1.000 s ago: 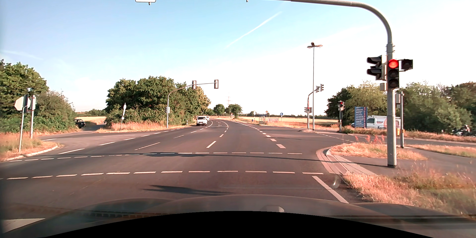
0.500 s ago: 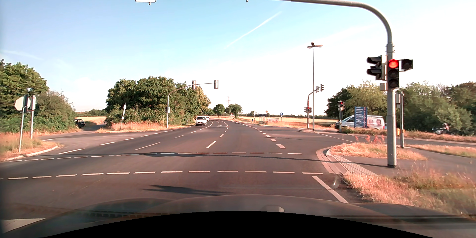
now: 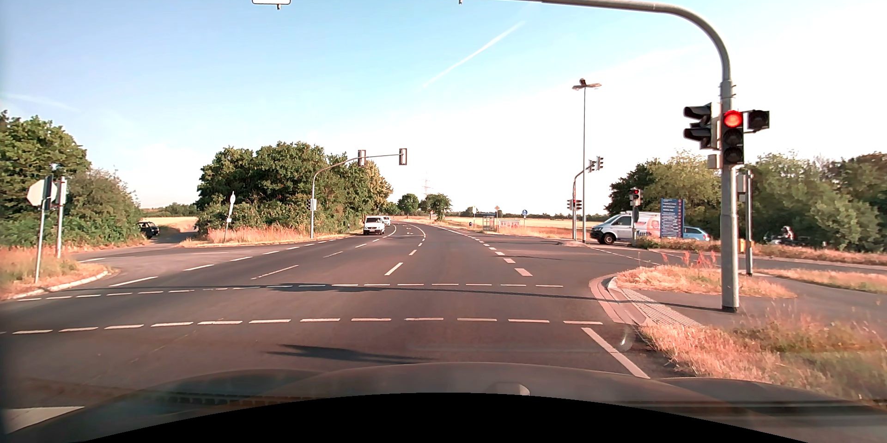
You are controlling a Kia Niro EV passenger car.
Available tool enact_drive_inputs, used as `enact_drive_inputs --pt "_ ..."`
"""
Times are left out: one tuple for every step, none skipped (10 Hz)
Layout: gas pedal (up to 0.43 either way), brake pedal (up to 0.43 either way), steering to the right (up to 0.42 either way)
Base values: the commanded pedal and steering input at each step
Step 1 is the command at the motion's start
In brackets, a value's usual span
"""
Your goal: Follow the waypoints while adhering to traffic rules and regulations
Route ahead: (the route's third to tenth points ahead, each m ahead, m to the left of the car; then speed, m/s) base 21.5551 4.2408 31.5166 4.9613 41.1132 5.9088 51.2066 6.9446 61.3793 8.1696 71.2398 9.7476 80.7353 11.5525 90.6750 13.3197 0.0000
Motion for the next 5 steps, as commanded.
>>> enact_drive_inputs --pt "0.000 0.268 -0.006" --pt "0.000 0.274 -0.006" --pt "0.000 0.268 -0.006" --pt "0.000 0.268 -0.006" --pt "0.000 0.268 -0.006"
